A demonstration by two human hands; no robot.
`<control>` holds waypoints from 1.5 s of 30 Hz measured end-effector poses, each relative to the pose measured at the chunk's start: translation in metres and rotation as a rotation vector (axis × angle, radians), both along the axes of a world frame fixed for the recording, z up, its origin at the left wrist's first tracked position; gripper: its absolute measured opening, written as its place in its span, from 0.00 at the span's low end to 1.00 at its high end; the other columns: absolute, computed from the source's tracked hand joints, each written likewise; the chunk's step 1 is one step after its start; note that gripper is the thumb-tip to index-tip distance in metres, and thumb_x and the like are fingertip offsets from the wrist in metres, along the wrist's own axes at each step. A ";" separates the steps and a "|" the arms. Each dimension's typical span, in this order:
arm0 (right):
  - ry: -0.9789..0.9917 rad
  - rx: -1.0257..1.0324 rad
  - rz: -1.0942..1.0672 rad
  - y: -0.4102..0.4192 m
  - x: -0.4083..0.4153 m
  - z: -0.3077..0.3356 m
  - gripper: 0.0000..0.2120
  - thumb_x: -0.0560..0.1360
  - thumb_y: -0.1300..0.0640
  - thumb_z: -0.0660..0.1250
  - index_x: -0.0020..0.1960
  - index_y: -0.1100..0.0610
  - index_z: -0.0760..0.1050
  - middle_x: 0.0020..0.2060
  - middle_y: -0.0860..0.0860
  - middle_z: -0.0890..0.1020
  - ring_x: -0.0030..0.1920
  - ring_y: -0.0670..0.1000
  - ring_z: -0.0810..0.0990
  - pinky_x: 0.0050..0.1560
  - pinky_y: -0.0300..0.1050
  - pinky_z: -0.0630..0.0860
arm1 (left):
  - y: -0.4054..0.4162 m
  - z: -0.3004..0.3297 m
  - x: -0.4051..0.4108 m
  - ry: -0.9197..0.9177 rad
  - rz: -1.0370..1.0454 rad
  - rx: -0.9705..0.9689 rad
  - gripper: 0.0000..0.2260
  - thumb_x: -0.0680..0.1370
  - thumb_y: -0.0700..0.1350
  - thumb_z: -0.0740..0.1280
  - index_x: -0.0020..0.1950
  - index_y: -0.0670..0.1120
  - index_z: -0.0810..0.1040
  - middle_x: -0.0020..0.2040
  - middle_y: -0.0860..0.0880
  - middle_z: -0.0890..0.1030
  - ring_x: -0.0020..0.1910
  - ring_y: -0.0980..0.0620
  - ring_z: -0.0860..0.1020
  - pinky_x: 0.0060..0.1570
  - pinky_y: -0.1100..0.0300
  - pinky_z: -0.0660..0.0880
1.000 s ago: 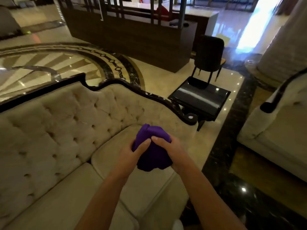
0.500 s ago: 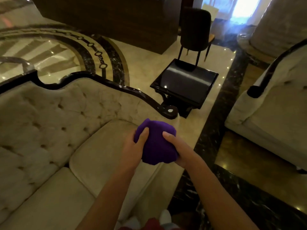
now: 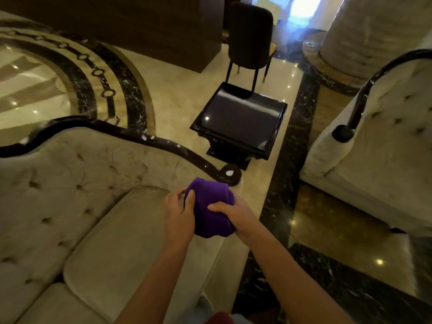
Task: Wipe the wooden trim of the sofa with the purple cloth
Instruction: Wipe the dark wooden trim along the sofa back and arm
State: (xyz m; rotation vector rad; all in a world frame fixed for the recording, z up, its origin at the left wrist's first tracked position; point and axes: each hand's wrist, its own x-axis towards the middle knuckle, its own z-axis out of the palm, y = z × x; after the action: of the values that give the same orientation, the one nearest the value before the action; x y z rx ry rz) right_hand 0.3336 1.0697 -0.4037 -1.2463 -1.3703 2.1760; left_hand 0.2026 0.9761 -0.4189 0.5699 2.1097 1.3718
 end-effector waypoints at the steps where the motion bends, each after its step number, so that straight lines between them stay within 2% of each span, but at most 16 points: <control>1: -0.029 0.021 -0.015 0.010 -0.006 -0.003 0.21 0.72 0.58 0.79 0.62 0.47 0.79 0.55 0.51 0.88 0.54 0.52 0.88 0.52 0.48 0.85 | 0.007 -0.003 -0.014 -0.019 -0.007 0.003 0.15 0.84 0.56 0.63 0.67 0.51 0.74 0.64 0.49 0.75 0.62 0.51 0.77 0.57 0.54 0.78; 4: -0.091 0.046 -0.109 0.040 -0.016 -0.017 0.20 0.73 0.59 0.78 0.60 0.44 0.77 0.57 0.50 0.85 0.58 0.54 0.84 0.60 0.55 0.82 | 0.026 -0.013 -0.057 -0.025 0.003 -0.018 0.16 0.83 0.57 0.63 0.70 0.55 0.72 0.67 0.52 0.74 0.62 0.54 0.76 0.57 0.54 0.76; 7: -0.171 0.064 -0.243 0.074 -0.019 -0.043 0.19 0.75 0.61 0.77 0.58 0.43 0.76 0.58 0.49 0.83 0.59 0.53 0.82 0.58 0.52 0.81 | 0.041 -0.026 -0.095 0.040 0.000 -0.059 0.15 0.83 0.55 0.63 0.69 0.55 0.73 0.64 0.54 0.71 0.55 0.61 0.74 0.54 0.59 0.71; 9: -0.306 0.192 -0.241 0.104 -0.020 -0.066 0.21 0.76 0.61 0.76 0.64 0.47 0.74 0.60 0.49 0.82 0.62 0.54 0.80 0.63 0.54 0.78 | 0.051 -0.042 -0.113 0.082 -0.030 -0.123 0.16 0.83 0.51 0.64 0.71 0.51 0.74 0.67 0.51 0.71 0.59 0.57 0.73 0.60 0.56 0.70; 11: -0.409 0.349 -0.179 0.134 -0.024 -0.087 0.24 0.77 0.61 0.74 0.70 0.50 0.72 0.59 0.46 0.81 0.62 0.51 0.80 0.65 0.52 0.77 | 0.064 -0.061 -0.128 0.124 -0.060 -0.240 0.17 0.84 0.48 0.64 0.72 0.47 0.74 0.71 0.46 0.71 0.68 0.47 0.72 0.67 0.51 0.68; 14: -0.483 0.523 -0.084 0.175 -0.037 -0.117 0.20 0.77 0.58 0.74 0.66 0.46 0.72 0.50 0.38 0.79 0.52 0.40 0.79 0.57 0.42 0.75 | 0.085 -0.091 -0.145 0.155 -0.089 -0.394 0.19 0.83 0.47 0.64 0.73 0.44 0.73 0.73 0.41 0.73 0.71 0.40 0.71 0.70 0.45 0.67; 16: -0.528 0.628 -0.009 0.201 -0.046 -0.142 0.19 0.76 0.55 0.74 0.63 0.45 0.72 0.49 0.38 0.79 0.49 0.39 0.79 0.52 0.39 0.74 | 0.099 -0.116 -0.153 0.185 -0.120 -0.413 0.20 0.83 0.45 0.65 0.74 0.41 0.72 0.73 0.39 0.73 0.72 0.38 0.71 0.71 0.45 0.66; 20: -0.648 0.791 0.203 0.243 -0.060 -0.190 0.24 0.77 0.60 0.72 0.70 0.51 0.72 0.63 0.49 0.79 0.62 0.53 0.80 0.63 0.48 0.77 | 0.137 -0.162 -0.160 0.148 -0.110 -0.368 0.22 0.83 0.43 0.65 0.77 0.41 0.70 0.77 0.39 0.69 0.76 0.39 0.67 0.75 0.44 0.64; 24: -0.720 1.020 0.221 0.256 -0.060 -0.220 0.33 0.75 0.60 0.74 0.77 0.48 0.67 0.73 0.50 0.73 0.70 0.53 0.74 0.69 0.49 0.76 | 0.169 -0.194 -0.162 0.163 -0.096 -0.328 0.25 0.83 0.42 0.65 0.80 0.41 0.67 0.81 0.39 0.65 0.80 0.40 0.63 0.79 0.44 0.60; 26: -0.731 1.112 0.296 0.253 -0.057 -0.234 0.35 0.75 0.58 0.76 0.78 0.50 0.66 0.75 0.52 0.71 0.73 0.55 0.72 0.71 0.56 0.76 | 0.180 -0.204 -0.165 0.175 -0.067 -0.310 0.26 0.82 0.40 0.66 0.80 0.42 0.67 0.81 0.39 0.64 0.80 0.40 0.63 0.79 0.45 0.60; 29: -0.739 1.079 0.361 0.239 -0.053 -0.251 0.37 0.76 0.50 0.74 0.80 0.50 0.63 0.79 0.54 0.66 0.78 0.59 0.65 0.77 0.63 0.68 | 0.185 -0.209 -0.166 0.173 -0.038 -0.301 0.25 0.82 0.39 0.65 0.80 0.43 0.67 0.82 0.39 0.63 0.80 0.40 0.62 0.79 0.45 0.60; 31: -0.730 1.087 0.345 0.234 -0.055 -0.256 0.35 0.78 0.36 0.67 0.80 0.48 0.62 0.80 0.53 0.65 0.79 0.58 0.62 0.80 0.61 0.62 | 0.187 -0.210 -0.170 0.201 -0.043 -0.286 0.25 0.82 0.37 0.64 0.80 0.42 0.67 0.82 0.39 0.62 0.81 0.40 0.62 0.79 0.44 0.61; 33: -0.706 1.158 0.334 0.235 -0.055 -0.258 0.32 0.79 0.30 0.61 0.76 0.47 0.66 0.77 0.52 0.68 0.77 0.56 0.63 0.79 0.60 0.61 | 0.189 -0.211 -0.176 0.228 -0.048 -0.289 0.25 0.82 0.36 0.64 0.80 0.42 0.67 0.82 0.39 0.62 0.81 0.40 0.62 0.78 0.46 0.62; 38: -0.699 1.255 0.333 0.247 -0.067 -0.260 0.23 0.76 0.39 0.67 0.67 0.49 0.71 0.68 0.53 0.74 0.69 0.57 0.71 0.70 0.62 0.73 | 0.196 -0.211 -0.189 0.204 -0.017 -0.301 0.24 0.84 0.40 0.62 0.80 0.42 0.66 0.83 0.41 0.61 0.81 0.42 0.61 0.79 0.47 0.61; 41: -0.692 1.224 0.370 0.249 -0.064 -0.266 0.29 0.76 0.39 0.68 0.73 0.49 0.68 0.72 0.53 0.71 0.72 0.57 0.69 0.70 0.61 0.74 | 0.199 -0.215 -0.194 0.209 -0.051 -0.310 0.24 0.84 0.41 0.62 0.81 0.42 0.65 0.84 0.41 0.59 0.82 0.42 0.59 0.80 0.46 0.59; 45: -0.685 1.121 0.316 0.234 -0.054 -0.276 0.35 0.78 0.40 0.66 0.81 0.48 0.59 0.81 0.54 0.59 0.80 0.61 0.61 0.77 0.60 0.67 | 0.201 -0.221 -0.201 0.183 -0.022 -0.324 0.27 0.84 0.44 0.61 0.83 0.43 0.61 0.84 0.43 0.58 0.82 0.43 0.59 0.80 0.47 0.58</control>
State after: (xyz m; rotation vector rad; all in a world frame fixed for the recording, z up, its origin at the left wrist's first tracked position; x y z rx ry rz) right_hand 0.2798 1.3033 -0.6797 -1.2999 -2.6107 0.6780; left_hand 0.0019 1.1769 -0.6403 0.5994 2.3997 0.9663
